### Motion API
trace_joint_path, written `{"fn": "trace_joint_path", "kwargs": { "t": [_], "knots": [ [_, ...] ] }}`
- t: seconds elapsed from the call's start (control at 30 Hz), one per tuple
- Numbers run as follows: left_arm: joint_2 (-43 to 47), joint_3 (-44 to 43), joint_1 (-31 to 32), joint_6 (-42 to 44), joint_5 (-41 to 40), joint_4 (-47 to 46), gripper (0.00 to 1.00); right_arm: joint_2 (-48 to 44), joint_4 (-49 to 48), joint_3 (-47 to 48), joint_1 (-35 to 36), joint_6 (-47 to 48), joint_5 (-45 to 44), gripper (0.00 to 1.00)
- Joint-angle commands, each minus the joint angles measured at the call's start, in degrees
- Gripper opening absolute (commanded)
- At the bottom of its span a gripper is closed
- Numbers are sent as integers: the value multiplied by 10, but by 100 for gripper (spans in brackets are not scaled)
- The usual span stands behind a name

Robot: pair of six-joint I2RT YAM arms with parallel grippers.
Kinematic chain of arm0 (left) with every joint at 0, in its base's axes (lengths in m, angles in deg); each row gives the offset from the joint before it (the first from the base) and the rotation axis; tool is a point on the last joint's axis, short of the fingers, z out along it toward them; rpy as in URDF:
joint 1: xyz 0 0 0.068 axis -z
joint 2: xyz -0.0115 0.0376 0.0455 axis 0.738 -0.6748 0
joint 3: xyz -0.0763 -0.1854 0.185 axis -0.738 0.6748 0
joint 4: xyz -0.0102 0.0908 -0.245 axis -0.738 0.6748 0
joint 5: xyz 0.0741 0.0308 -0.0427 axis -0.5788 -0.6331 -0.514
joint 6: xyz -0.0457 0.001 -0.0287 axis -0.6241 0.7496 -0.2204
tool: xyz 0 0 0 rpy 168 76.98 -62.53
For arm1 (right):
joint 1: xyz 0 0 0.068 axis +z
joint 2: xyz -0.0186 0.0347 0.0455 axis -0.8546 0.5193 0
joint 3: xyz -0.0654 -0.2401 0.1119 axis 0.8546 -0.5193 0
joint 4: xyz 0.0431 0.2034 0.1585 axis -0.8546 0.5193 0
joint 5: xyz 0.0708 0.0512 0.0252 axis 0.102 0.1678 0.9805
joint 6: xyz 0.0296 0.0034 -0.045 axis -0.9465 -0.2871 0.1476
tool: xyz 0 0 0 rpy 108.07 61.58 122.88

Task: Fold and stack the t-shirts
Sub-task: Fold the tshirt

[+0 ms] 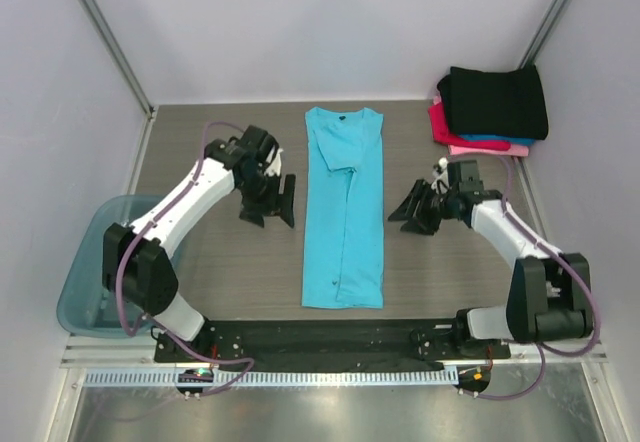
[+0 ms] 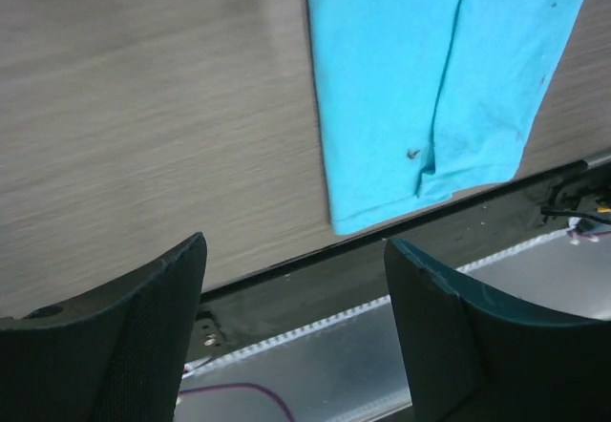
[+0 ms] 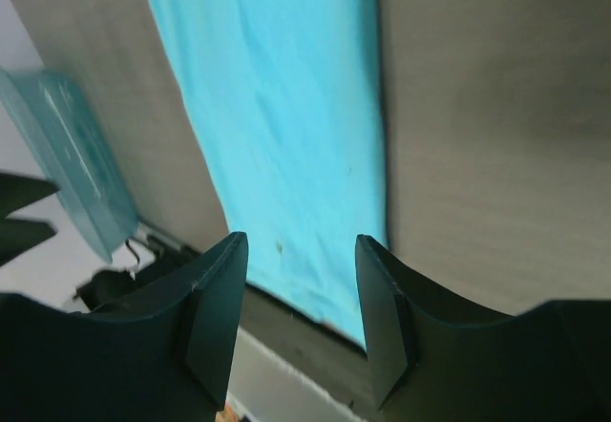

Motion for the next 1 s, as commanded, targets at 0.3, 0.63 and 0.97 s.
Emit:
{"fn": "trace_joint_path", "kwargs": {
  "t": [0.3,0.63,0.97],
  "knots": [
    [95,333,42,-238,116,-206,67,-144,214,-121,130,-18,-33,52],
    [80,415,76,-279,105,-311,57,-118,176,-190,189,-65,-26,47],
    [49,408,111,-292,109,-346,53,-104,89,-216,215,-95,1,47]
  ]
}}
